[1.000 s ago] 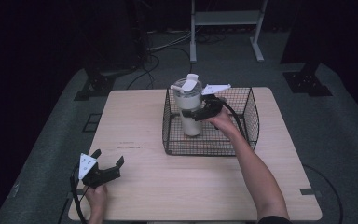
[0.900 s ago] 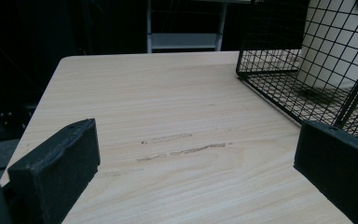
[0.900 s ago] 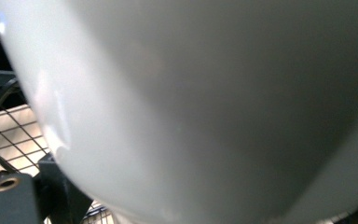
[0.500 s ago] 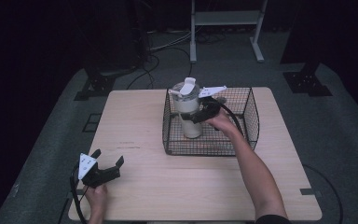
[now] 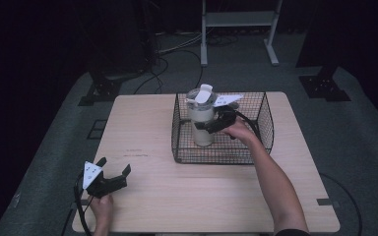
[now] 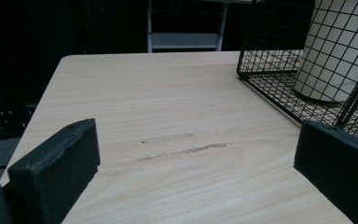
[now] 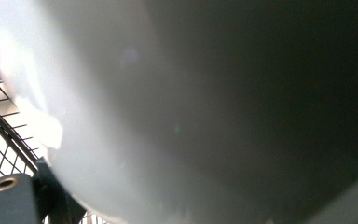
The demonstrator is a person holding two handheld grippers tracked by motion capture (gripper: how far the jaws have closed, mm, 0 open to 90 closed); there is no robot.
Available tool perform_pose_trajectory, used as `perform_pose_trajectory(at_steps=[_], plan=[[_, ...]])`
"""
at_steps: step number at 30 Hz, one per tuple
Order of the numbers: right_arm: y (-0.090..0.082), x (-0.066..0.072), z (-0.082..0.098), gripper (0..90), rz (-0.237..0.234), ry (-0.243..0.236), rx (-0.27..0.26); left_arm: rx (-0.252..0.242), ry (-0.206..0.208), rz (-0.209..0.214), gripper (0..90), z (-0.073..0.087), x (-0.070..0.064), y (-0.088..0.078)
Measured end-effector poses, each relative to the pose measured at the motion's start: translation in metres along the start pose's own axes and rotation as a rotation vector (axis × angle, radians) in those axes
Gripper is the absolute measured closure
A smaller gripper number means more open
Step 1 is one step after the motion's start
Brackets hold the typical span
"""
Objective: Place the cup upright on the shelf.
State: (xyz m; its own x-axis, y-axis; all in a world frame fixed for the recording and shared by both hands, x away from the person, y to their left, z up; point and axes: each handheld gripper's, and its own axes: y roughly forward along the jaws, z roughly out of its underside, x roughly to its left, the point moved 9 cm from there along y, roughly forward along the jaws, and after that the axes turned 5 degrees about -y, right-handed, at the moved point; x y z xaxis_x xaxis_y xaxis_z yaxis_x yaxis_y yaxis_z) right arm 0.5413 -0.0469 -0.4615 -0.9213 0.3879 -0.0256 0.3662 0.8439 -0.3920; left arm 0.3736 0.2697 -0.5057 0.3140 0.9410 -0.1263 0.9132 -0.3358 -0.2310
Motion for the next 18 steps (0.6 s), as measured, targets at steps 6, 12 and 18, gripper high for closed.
perform_pose_trajectory(at_steps=[6,12,18], plan=[[-0.003,0.001,0.002,7.6,0.0,0.004,-0.011,-0.001,0.001,0.002,0.0,0.0,0.0,0.0],[-0.006,0.002,0.004,7.5,0.008,0.003,-0.012,0.001,0.0,0.001,0.0,0.0,0.0,0.0],[-0.011,0.002,0.005,7.5,0.021,-0.005,-0.006,0.004,0.002,0.0,0.0,0.0,0.0,0.0]])
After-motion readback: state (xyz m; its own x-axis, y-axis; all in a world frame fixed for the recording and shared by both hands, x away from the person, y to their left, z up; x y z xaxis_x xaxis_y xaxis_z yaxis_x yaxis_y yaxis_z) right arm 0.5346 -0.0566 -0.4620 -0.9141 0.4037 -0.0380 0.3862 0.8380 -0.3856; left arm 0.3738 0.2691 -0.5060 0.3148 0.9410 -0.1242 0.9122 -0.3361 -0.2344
